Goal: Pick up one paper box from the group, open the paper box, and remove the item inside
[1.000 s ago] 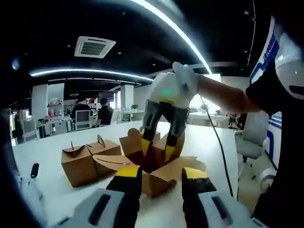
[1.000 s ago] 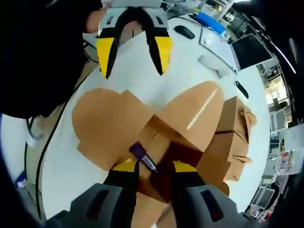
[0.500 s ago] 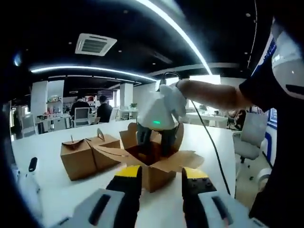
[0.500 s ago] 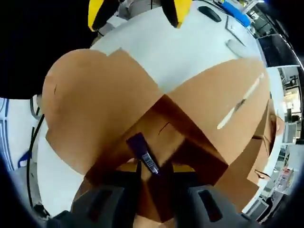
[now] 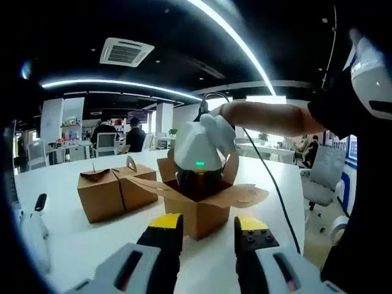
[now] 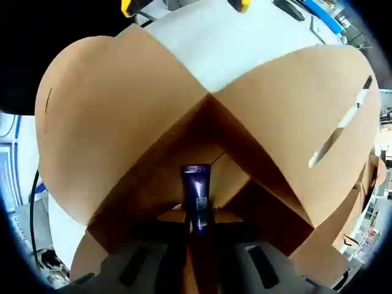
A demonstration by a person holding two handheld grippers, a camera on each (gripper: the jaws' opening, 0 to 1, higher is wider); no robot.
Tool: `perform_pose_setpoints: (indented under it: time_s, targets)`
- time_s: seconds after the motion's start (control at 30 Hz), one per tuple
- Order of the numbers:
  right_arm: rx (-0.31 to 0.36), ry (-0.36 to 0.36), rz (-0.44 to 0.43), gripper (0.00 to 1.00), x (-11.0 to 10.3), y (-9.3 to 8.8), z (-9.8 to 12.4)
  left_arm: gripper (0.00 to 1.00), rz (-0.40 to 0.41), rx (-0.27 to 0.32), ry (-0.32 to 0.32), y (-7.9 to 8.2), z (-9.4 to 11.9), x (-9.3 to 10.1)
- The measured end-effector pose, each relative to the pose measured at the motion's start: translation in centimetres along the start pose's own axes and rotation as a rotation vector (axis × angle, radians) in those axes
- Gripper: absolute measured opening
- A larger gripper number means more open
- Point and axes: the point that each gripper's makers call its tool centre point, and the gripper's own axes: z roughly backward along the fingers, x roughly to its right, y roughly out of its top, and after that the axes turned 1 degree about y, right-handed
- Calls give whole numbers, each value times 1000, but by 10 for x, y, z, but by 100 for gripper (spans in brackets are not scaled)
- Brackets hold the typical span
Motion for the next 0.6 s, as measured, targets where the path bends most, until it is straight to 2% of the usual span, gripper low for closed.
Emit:
perform_pose_setpoints:
  time_s: [0.37, 0.6]
  targets:
    - [-12, 4, 0, 13, 3, -5, 2, 35, 3, 14, -6, 1, 1, 4]
    - [1, -60, -20, 13, 4, -3, 24, 35, -6, 4, 20, 2, 2, 2]
